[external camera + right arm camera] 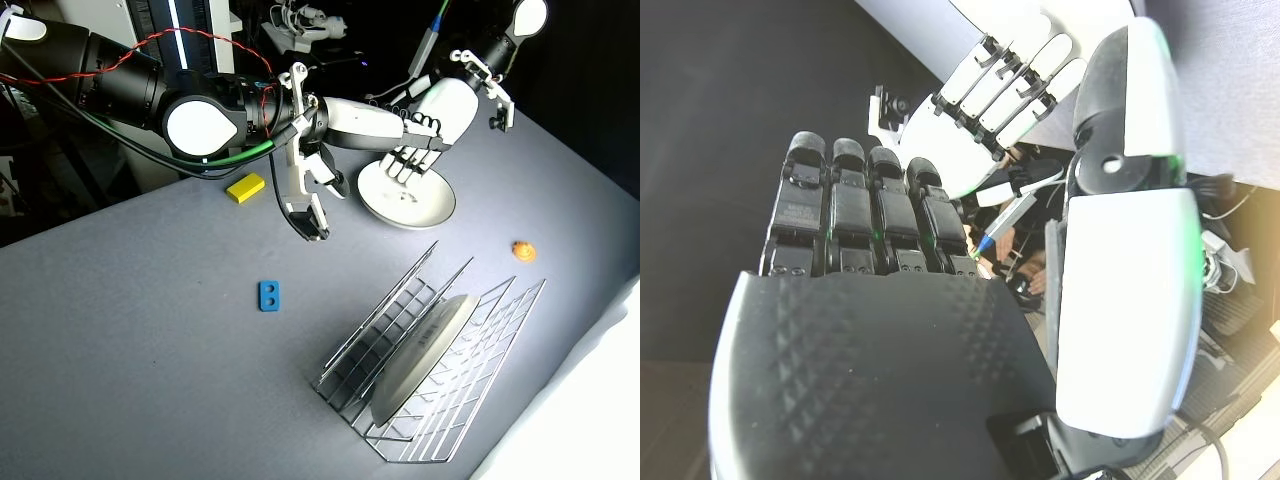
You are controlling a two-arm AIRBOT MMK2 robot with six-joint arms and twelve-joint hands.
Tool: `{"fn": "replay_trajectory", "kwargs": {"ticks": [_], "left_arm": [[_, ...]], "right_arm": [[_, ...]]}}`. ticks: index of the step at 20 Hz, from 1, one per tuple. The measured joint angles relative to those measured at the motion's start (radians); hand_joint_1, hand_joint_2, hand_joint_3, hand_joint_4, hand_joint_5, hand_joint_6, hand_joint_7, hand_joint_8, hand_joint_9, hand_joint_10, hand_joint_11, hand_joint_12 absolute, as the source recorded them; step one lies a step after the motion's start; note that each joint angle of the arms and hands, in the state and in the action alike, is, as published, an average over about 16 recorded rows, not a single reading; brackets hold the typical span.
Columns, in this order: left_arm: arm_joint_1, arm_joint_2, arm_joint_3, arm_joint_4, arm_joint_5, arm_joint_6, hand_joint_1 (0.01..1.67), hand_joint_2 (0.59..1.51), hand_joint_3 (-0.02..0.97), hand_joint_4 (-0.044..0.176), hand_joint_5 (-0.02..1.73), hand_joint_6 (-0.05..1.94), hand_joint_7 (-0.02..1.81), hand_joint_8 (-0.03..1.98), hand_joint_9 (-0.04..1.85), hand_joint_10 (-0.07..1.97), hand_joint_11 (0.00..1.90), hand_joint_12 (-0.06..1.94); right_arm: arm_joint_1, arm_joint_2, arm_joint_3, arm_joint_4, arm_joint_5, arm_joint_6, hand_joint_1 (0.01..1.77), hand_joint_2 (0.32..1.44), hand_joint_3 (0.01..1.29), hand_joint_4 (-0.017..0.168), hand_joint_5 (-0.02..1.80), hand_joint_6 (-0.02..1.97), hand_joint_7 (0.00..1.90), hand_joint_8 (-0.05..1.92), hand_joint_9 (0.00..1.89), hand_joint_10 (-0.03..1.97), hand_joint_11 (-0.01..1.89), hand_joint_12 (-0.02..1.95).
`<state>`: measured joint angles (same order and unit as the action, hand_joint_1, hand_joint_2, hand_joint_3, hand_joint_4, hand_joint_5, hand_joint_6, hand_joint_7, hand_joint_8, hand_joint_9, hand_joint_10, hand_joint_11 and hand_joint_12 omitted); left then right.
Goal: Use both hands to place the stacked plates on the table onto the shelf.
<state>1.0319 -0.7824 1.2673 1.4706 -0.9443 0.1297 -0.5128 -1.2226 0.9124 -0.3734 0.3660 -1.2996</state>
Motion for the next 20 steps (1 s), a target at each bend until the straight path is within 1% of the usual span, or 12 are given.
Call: {"fn": "replay_trajectory", "kwargs": {"ticks": [6,10,15,20], "left_arm": [[-0.011,0.004,0.001,-0.02,0.016,0.0,0.02,1.117,0.012,-0.003,0.0,-0.01,0.02,-0.01,0.02,0.01,0.01,-0.01],[-0.02,0.01,0.006,-0.047,0.049,0.001,0.02,1.12,0.012,0.001,0.0,0.0,0.02,-0.01,0.02,0.01,0.01,-0.01],[-0.029,0.018,0.015,-0.107,0.106,0.001,0.02,1.122,0.012,0.006,0.0,0.01,0.02,-0.01,0.02,0.0,0.01,-0.01],[-0.018,0.026,0.019,-0.174,0.16,0.001,0.02,1.122,0.012,0.006,0.01,0.01,0.02,-0.01,0.01,0.0,0.01,-0.01]], "right_arm": [[-0.002,0.002,0.0,0.0,0.0,0.0,1.07,0.9,0.01,0.005,0.02,0.03,0.01,0.01,0.02,0.01,0.02,0.0],[-0.003,0.004,0.0,0.0,0.0,0.0,1.08,0.9,0.01,0.005,0.02,0.03,0.01,0.01,0.02,0.01,0.02,0.0],[-0.003,0.005,0.0,0.0,0.0,-0.001,1.07,0.9,0.01,0.005,0.02,0.03,0.01,0.01,0.02,0.01,0.02,0.0],[-0.003,0.006,0.0,0.0,0.0,-0.002,1.06,0.9,0.01,0.005,0.02,0.03,0.01,0.01,0.02,0.01,0.02,0.0]]}}
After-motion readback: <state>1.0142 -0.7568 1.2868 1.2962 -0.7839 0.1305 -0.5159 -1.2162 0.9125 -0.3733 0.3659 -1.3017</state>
